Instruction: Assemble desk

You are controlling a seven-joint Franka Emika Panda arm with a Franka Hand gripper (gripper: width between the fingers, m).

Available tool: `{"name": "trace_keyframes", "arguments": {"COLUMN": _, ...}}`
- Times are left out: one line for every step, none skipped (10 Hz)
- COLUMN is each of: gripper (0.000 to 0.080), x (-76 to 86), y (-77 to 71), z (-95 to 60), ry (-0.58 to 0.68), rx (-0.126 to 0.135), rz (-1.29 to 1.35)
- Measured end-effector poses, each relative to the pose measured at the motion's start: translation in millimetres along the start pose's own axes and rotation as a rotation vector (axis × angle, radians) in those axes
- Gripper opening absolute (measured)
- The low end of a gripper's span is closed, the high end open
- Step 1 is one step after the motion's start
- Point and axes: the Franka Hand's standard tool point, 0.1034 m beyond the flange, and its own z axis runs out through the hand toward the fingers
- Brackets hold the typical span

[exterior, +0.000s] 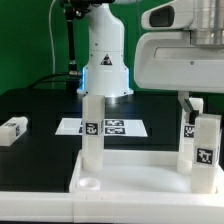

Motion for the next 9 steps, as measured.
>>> {"name": "trace_keyframes", "arguments": {"gripper": 0.0291, "x": -0.6, "y": -0.4, "z": 0.1, "ry": -0.001, "rx": 0.000, "rz": 0.101}}
{"name": "trace_keyframes", "arguments": {"gripper": 0.0291, "x": -1.6, "y": -1.2, "z": 0.2, "ry": -0.002, "rx": -0.001, "rz": 0.196}}
{"name": "trace_keyframes", "arguments": {"gripper": 0.0291, "x": -1.5, "y": -1.5, "z": 0.6, "ry": -0.003, "rx": -0.001, "rz": 0.287}}
{"name": "trace_keyframes", "arguments": {"gripper": 0.0291, "x": -1.0, "y": -1.4, "z": 0.6, "ry": -0.004, "rx": 0.001, "rz": 0.380}}
{"name": "trace_keyframes", "arguments": {"gripper": 0.0291, "x": -0.5, "y": -1.1, "z": 0.4, "ry": -0.008, "rx": 0.004, "rz": 0.448}}
{"name": "trace_keyframes", "arguments": {"gripper": 0.0291, "x": -0.1, "y": -0.8, "z": 0.4, "ry": -0.012, "rx": 0.007, "rz": 0.514}}
{"name": "trace_keyframes", "arguments": {"gripper": 0.0291, "x": -0.2, "y": -1.0, "z": 0.3, "ry": -0.016, "rx": 0.010, "rz": 0.587}}
{"name": "trace_keyframes", "arguments": {"gripper": 0.0291, "x": -0.4, "y": -1.3, "z": 0.3, "ry": -0.017, "rx": 0.010, "rz": 0.622}}
{"name": "trace_keyframes", "arguments": {"gripper": 0.0367, "x": -0.6, "y": -1.3, "z": 0.6, "ry": -0.017, "rx": 0.010, "rz": 0.622}}
